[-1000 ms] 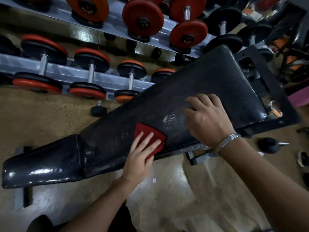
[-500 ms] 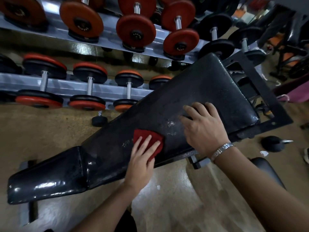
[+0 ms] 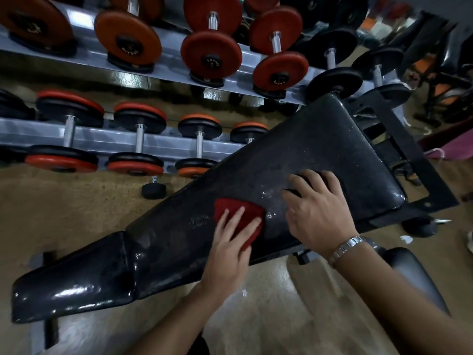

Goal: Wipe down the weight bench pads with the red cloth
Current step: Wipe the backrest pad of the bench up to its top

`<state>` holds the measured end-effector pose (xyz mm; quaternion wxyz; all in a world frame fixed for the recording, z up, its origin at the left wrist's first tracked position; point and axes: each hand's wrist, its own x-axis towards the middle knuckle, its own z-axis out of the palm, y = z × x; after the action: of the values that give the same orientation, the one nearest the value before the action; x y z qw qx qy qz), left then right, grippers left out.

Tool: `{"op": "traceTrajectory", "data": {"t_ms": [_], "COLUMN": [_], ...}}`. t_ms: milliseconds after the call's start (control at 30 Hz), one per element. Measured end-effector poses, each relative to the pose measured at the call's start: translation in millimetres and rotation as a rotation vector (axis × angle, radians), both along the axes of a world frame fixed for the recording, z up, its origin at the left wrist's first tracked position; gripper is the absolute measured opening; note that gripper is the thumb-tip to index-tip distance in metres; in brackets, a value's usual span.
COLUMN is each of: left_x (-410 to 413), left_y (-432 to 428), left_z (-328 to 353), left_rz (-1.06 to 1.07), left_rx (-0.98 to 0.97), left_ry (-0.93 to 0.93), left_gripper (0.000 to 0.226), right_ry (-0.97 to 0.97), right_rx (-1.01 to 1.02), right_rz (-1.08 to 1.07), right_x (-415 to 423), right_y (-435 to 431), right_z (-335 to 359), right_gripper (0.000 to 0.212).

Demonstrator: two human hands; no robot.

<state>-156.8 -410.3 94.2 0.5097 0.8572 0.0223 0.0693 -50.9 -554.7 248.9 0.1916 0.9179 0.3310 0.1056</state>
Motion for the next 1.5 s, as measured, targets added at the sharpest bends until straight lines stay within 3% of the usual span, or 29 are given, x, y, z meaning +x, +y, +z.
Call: {"op": "traceTrajectory", "data": {"t_ms": [167,300,433,633,767,900,1100,1333,1500], "left_x": [-20.2,-20.9,30.1,0.4,7.9,63.3,11.0,97.2,55.6], "left_y": [-6.5,7.7,-12.3,-11.4,6.5,-4.3,4.1,11.1,4.0], "left_z": [-13.3,-26.6,17.4,6.2,-11.4,22.1,1.9,20.9,20.5], "left_rz": [-0.189,-0.003,0.203,-0.032,0.142,0.302,0.029,0.240,0.029], "left_rx": [0.141,0.040,-0.172,0.036,-0.056,-0.195,0.012,-0.087,0.007], "left_ry": [-0.160,0.027,0.112,-0.064,0.089,0.136,-0.018,0.071,-0.078], "left_gripper": [0.049,0.056,0.060,0.059,0.061,0.058,0.065,0.063,0.073], "right_ry": [-0.009,-0.020,-0.001,0.027,0.027,0.017,0.017,0.035,0.048], "right_rx": [0.008,0.051,0.058,0.081,0.076,0.082,0.103,0.087,0.081], "right_rz": [-0.024,-0.029,-0.054,-0.064,-0.059,-0.066,-0.058,-0.062,-0.069], "right_x": [-2.1,-4.3,-6.9,-8.2,-8.9,-8.5,-10.6,-9.6,-9.7], "right_y": [1.4,-0.8,-1.2,-1.9,-3.2,-0.8,-2.9,-1.9,-3.9], "right_z": [-0.2,-6.1,-9.6,-7.0,-7.9,-8.3,-9.7,-9.1,-7.6], "right_gripper": [0.022,0.025,0.029,0.026,0.026,0.029,0.027,0.030,0.029]}}
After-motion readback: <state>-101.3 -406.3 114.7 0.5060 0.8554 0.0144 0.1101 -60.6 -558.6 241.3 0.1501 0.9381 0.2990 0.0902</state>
